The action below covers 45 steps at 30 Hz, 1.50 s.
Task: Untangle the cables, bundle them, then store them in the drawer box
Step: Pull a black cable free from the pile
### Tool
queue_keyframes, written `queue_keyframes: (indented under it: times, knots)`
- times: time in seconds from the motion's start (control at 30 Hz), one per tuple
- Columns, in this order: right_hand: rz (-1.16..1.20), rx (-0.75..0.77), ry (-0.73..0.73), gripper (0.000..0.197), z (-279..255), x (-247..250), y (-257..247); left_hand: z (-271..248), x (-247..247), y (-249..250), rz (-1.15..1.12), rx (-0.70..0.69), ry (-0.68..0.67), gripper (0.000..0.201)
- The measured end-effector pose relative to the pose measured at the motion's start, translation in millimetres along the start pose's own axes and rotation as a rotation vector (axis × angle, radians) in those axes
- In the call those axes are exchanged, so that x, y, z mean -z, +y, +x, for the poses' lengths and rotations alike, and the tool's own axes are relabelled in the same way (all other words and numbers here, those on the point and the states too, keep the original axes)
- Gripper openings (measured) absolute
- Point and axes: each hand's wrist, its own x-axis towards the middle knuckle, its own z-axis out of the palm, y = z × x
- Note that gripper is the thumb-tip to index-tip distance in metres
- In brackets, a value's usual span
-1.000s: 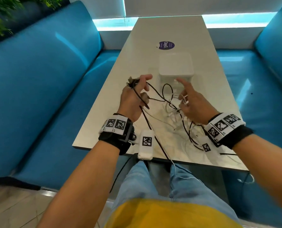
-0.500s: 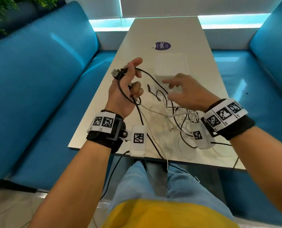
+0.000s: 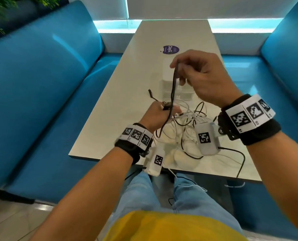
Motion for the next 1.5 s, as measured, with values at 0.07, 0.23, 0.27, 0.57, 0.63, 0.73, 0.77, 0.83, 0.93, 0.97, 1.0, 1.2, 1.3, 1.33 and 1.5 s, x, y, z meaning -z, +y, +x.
queue_keyframes:
  times: [0.07, 0.23, 0.27, 0.57, 0.63, 0.73, 0.77, 0.83, 0.93, 0.97, 1.0, 1.2, 1.3, 1.33, 1.5]
  knots:
    - [-0.025, -0.038, 0.058, 0.017, -5, -3, 5, 1, 0, -2, -0.092, -0.007, 0.069, 0.023]
    - [-0.613, -0.347, -0.325, 0.044, -40, -15, 72, 2, 13, -6, -0.245, 0.023, 0.194, 0.026]
    - [-0.685, -0.36, -0.338, 0.036, -46, -16, 84, 1, 17, -7, -0.279, 0.023, 0.211, 0.026]
    - [-0.79, -0.516, -0.138, 0.027, -46, 20, 123, -6, 44, -17, -0.683, 0.005, 0.43, 0.025]
    - [-0.793, -0.567, -0.123, 0.025, -45, 28, 125, -7, 50, -19, -0.732, 0.014, 0.444, 0.027]
    - [-0.805, -0.592, -0.173, 0.025, -41, 33, 119, -9, 53, -15, -0.714, -0.002, 0.418, 0.025]
    - [-0.813, -0.557, -0.185, 0.03, -38, 32, 112, -10, 52, -12, -0.686, -0.027, 0.398, 0.023]
    - [-0.785, -0.432, -0.196, 0.04, -29, 24, 92, -11, 46, -4, -0.655, -0.085, 0.333, 0.023]
    - [-0.662, -0.336, -0.353, 0.04, -19, 5, 64, -11, 36, 7, -0.704, -0.131, 0.209, 0.023]
    - [-0.637, -0.334, -0.395, 0.033, -17, -1, 60, -11, 33, 10, -0.724, -0.134, 0.181, 0.023]
    - [-0.615, -0.336, -0.4, 0.023, -15, -4, 57, -11, 31, 12, -0.738, -0.135, 0.163, 0.024]
    - [-0.38, -0.206, -0.196, 0.012, -9, 3, 42, -3, 20, 5, -0.542, -0.134, 0.101, 0.026]
    - [-0.222, -0.095, -0.177, 0.012, -5, 7, 21, 2, -1, 3, -0.23, -0.113, 0.036, 0.015]
    - [-0.185, -0.066, -0.171, 0.012, -4, 8, 15, 3, -8, 3, -0.168, -0.12, 0.015, 0.01]
    - [-0.082, -0.048, -0.022, 0.011, -13, 11, 12, 13, -18, 1, -0.188, -0.063, 0.102, 0.023]
